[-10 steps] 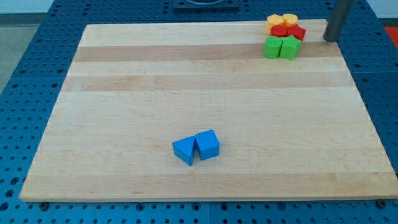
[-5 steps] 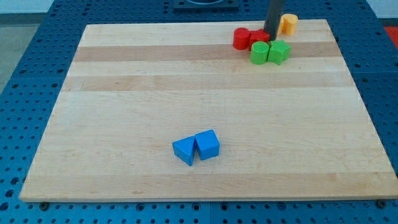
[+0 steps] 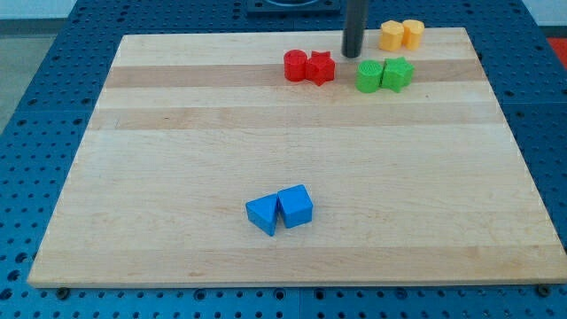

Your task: Push the red blocks parallel to the green blocks

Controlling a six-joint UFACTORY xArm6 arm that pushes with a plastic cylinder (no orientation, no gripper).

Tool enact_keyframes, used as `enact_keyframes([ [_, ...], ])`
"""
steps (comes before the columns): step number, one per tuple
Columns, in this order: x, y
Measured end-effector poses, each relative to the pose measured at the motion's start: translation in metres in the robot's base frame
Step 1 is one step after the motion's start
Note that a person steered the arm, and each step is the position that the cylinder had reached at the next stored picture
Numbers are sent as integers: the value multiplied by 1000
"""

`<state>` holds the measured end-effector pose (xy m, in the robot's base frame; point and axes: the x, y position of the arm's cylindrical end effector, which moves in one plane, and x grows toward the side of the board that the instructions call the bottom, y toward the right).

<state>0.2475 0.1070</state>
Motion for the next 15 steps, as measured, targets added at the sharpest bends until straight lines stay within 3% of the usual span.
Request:
enact_keyframes([
  [3,15,-46],
  [5,17,-21],
  [7,46,-37],
  [10,6,-194],
  [13,-12,-118],
  [15,49,-94],
])
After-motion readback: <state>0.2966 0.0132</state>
